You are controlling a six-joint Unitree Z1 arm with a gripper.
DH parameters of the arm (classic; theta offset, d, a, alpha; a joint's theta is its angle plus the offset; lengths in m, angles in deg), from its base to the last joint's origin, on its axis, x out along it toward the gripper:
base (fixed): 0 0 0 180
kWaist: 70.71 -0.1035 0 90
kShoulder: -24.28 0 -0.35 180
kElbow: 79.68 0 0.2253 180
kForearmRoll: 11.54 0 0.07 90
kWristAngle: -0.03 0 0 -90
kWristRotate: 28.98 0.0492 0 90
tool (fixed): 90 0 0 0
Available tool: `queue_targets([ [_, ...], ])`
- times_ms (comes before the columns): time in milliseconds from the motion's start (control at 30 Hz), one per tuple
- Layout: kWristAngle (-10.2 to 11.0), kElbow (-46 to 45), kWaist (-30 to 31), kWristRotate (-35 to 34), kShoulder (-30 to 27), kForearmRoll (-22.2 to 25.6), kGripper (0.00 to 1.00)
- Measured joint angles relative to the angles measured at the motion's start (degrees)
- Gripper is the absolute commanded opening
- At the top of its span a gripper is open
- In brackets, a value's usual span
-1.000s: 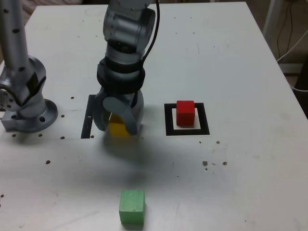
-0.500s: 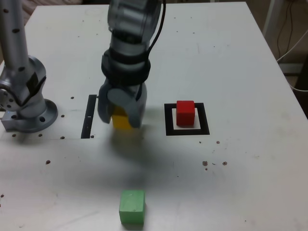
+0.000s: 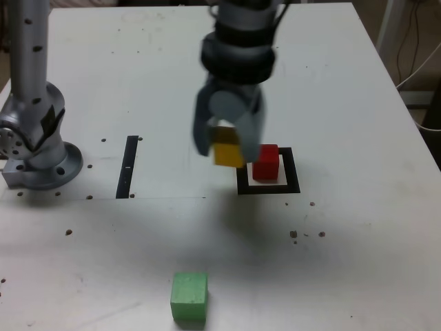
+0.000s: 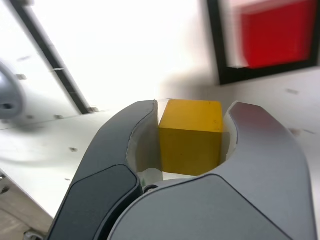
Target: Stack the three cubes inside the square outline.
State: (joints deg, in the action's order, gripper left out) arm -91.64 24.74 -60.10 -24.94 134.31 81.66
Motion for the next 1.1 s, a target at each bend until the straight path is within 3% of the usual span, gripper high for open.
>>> queue_targets([
  [133, -0.04, 6.11, -1.62, 0.48, 3.08, 1.09, 0.24],
  [600, 3.29, 7.35, -6.08, 0.6, 5.86, -0.42, 0.24],
  [900, 2.62, 5.44, -7.37, 0.6, 6.43, -1.84, 0.24],
  [1100, 1.02, 4.12, -7.37, 0.6, 6.64, -3.24, 0.24],
])
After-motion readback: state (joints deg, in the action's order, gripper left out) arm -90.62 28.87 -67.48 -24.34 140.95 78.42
